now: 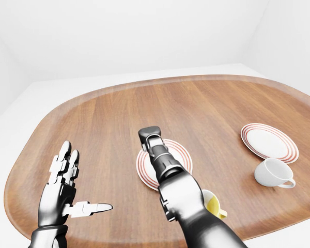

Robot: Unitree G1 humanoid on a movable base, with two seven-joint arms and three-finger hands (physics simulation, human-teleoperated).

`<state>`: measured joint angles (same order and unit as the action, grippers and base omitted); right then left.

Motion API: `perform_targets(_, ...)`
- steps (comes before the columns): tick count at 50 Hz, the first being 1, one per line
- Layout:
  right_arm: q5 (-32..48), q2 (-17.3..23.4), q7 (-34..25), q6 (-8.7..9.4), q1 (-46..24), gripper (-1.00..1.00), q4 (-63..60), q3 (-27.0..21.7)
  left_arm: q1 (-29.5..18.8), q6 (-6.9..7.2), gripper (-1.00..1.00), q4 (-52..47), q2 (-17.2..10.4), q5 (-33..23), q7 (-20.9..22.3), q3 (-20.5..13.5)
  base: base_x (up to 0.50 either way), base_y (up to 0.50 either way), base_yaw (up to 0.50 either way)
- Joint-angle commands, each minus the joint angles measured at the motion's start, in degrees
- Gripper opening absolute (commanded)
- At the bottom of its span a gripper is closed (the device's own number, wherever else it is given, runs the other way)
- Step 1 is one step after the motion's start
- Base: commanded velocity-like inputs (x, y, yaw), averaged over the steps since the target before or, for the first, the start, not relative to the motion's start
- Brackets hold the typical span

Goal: Put the red mug on the left plate.

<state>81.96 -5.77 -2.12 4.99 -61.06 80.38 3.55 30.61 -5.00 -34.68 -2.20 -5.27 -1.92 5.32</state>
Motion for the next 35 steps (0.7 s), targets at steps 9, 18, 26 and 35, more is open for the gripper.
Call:
perform_targets(9, 0.37, 1.37, -0.77, 0.01, 3.81, -1.00, 0.20, -4.92, -0.13, 0.00, 1.00, 0.27, 0.32, 0.49, 0.51, -0.64, 0.00, 0.00, 0.00)
perform_targets(18, -2.31, 2.70, -0.16, 0.01, 3.65, -1.00, 0.13, -5.48, 0.07, 0.00, 1.00, 0.11, 0.45, 0.23, 0.52, -0.55, 0.00, 0.00, 0.00)
perform_targets(26, -2.47, 3.02, -0.29, 0.01, 4.06, -1.00, 0.18, -5.02, -0.07, 0.00, 1.00, 0.19, 0.48, 0.32, 0.58, -0.68, 0.00, 0.00, 0.00)
perform_targets(35, -2.88, 2.98, 0.36, 0.01, 4.11, -1.00, 0.17, -5.14, -0.17, 0.00, 1.00, 0.28, 0.55, 0.21, 0.56, -0.64, 0.00, 0.00, 0.00)
